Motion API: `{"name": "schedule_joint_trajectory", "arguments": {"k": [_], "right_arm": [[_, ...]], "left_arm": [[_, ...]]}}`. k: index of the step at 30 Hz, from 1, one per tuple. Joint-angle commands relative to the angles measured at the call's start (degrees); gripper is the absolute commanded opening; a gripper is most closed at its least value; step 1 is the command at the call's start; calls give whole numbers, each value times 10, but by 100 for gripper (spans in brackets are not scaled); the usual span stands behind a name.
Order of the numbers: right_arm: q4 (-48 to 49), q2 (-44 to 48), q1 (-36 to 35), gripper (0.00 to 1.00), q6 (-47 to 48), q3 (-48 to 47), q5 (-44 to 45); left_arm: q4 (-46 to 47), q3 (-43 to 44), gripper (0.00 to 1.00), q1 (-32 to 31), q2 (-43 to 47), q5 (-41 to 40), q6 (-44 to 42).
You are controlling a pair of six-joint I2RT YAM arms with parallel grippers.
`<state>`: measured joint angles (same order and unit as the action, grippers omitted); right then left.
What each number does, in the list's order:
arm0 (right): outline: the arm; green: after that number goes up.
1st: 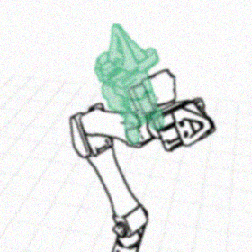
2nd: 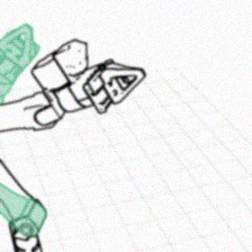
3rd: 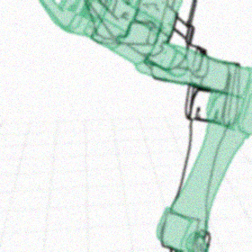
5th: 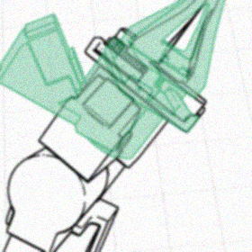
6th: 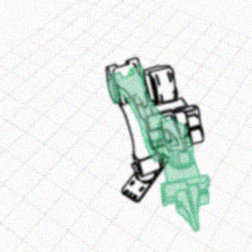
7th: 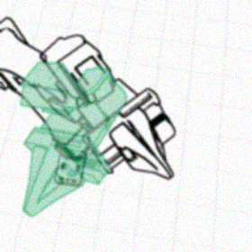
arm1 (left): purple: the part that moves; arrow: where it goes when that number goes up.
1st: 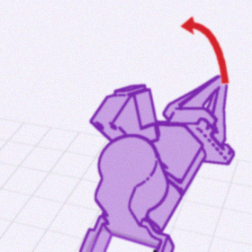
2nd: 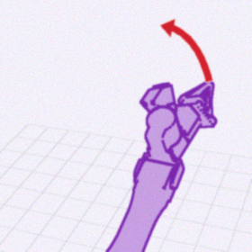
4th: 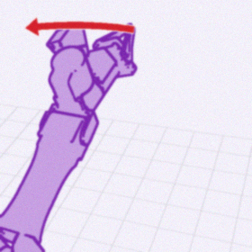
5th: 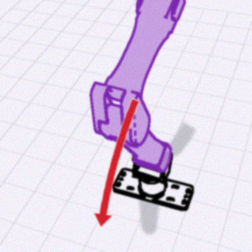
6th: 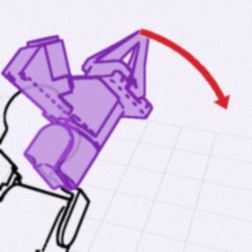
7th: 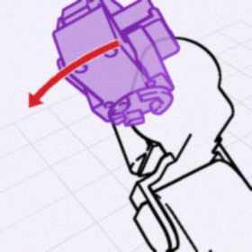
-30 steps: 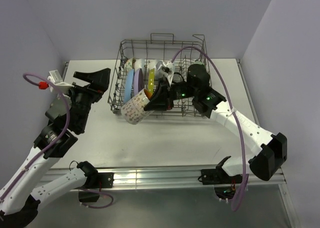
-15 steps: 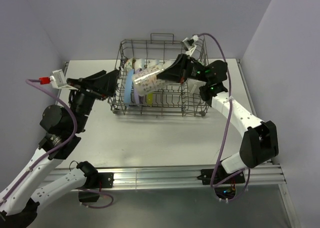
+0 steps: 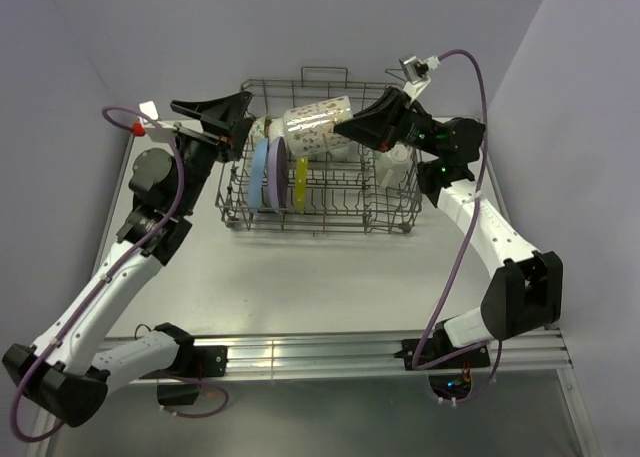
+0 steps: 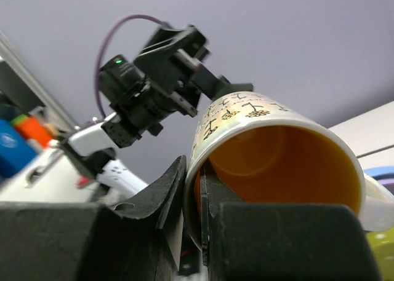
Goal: Load the mixed dishes into the dish rack
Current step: Pass the cup from the right arm to the left
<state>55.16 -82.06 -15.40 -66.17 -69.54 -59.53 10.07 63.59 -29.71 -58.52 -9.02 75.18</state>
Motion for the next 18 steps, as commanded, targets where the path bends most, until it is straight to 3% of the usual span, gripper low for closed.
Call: {"name": "schedule_joint_trajectory", "arguments": {"k": [1, 9, 18], "right_arm": [[68, 54, 14, 0, 76, -37, 49], [78, 51, 24, 0, 136, -46, 100], [56, 69, -9, 0, 300, -20, 120]], "left_arm": [[87, 2, 99, 37, -33, 122, 185], [53, 44, 99, 41, -95, 169, 255], [59, 90, 99, 41, -146, 215, 293]]}}
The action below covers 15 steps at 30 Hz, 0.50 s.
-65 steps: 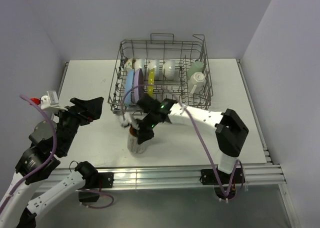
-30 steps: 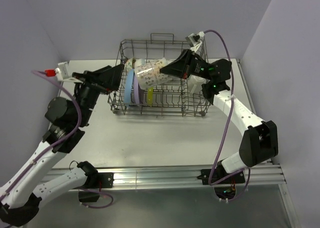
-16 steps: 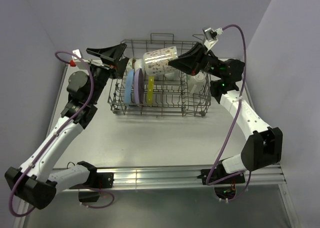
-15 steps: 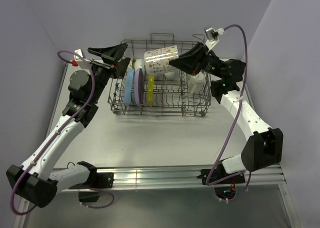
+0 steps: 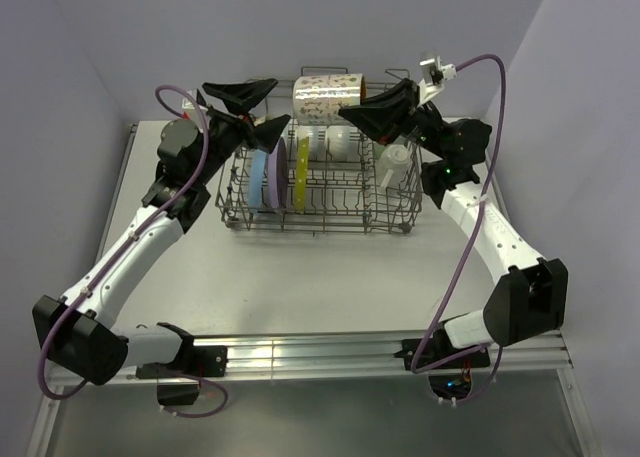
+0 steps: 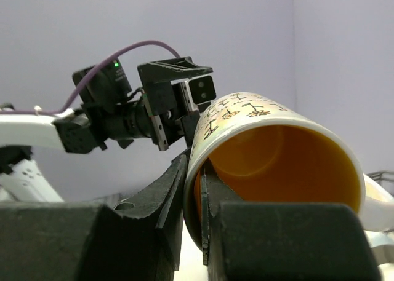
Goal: Load the mixed dishes into the dish rack
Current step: Pass the cup from the right arm to the left
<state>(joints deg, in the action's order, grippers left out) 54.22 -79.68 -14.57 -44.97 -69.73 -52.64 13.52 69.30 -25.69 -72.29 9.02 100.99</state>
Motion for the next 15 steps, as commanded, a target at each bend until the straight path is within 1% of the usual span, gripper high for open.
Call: {"name": "schedule_joint_trajectory", "arguments": {"k": [1, 5, 7, 9, 15], "right_arm": [[61, 50, -22, 0, 127, -13, 55], [40, 66, -51, 0, 213, -2, 66], [32, 68, -63, 0, 242, -3, 69], [27, 68, -67, 0, 250, -2, 69], [0, 80, -102, 0, 321, 20, 79]], "left_arm": [[14, 38, 99, 1, -14, 40, 36], [-25, 49, 99, 1, -26, 60, 52], [-60, 63, 99, 1, -30, 66, 43], [-91, 71, 99, 1, -33, 66, 34], [-91, 81, 99, -1, -46, 80, 37]]}}
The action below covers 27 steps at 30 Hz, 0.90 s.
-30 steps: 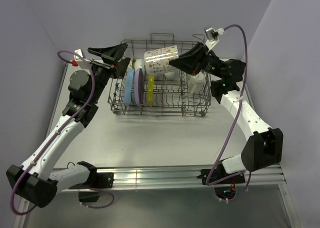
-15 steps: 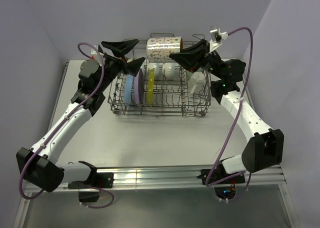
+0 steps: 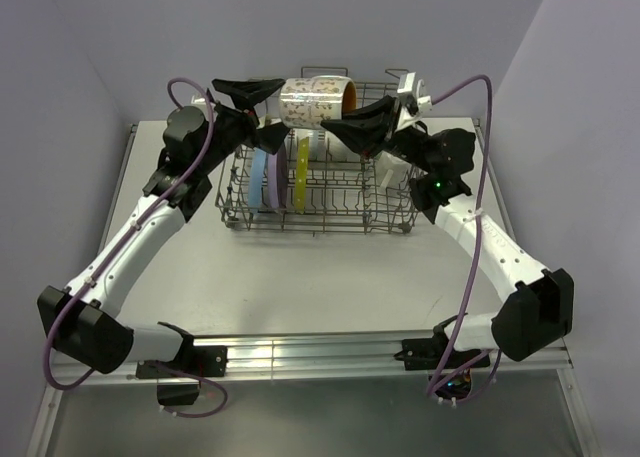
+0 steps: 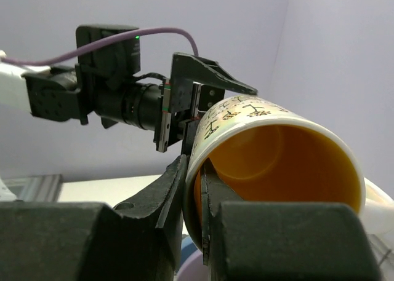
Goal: Load the mixed dishes into the dish rack
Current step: Pass the cup from the right arm to the left
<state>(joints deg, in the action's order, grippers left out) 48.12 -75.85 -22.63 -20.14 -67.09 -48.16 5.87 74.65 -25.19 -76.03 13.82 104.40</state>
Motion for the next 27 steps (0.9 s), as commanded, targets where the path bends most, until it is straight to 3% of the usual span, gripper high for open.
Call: {"name": "schedule_joint_trajectory", "arguments": {"k": [1, 27], "right_arm": [[58, 42, -25, 0, 90, -6, 36], [7, 16, -78, 0, 186, -8, 105]], "left_arm": [[-19, 32, 99, -6, -10, 35, 3], [-11, 59, 99, -34, -43, 67, 19]]}}
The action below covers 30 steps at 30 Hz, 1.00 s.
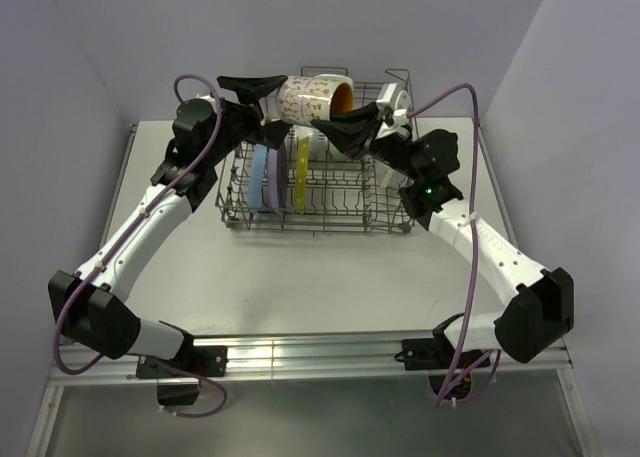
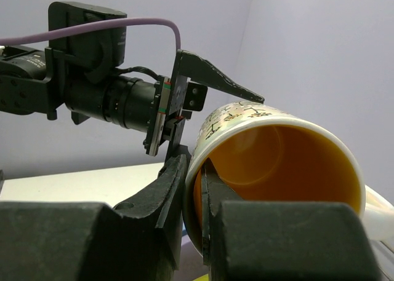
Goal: Load the mixed dishes into the dish rack
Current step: Pass the cup from the right arm to the left
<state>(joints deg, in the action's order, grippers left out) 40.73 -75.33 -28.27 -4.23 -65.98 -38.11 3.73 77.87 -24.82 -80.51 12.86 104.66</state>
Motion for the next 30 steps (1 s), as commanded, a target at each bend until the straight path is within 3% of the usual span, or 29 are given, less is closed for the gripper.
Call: {"name": "schedule_joint_trajectory", "arguments": {"k": [1, 10, 15, 24, 30], "right_arm": [[84, 12, -24, 0, 26, -17, -2], [94, 5, -32, 0, 16, -9, -10], [93, -7, -4, 0, -44, -13, 14], [109, 2, 17, 0, -125, -28, 102], [174, 13, 34, 0, -113, -5, 57]], "left_arm": [[13, 24, 99, -37, 0, 78, 19], [12, 53, 99, -41, -16, 102, 6], [13, 57, 99, -41, -18, 138, -2], [36, -5, 99, -38, 8, 171, 10], [86, -30, 99, -34, 18, 208, 41]]}}
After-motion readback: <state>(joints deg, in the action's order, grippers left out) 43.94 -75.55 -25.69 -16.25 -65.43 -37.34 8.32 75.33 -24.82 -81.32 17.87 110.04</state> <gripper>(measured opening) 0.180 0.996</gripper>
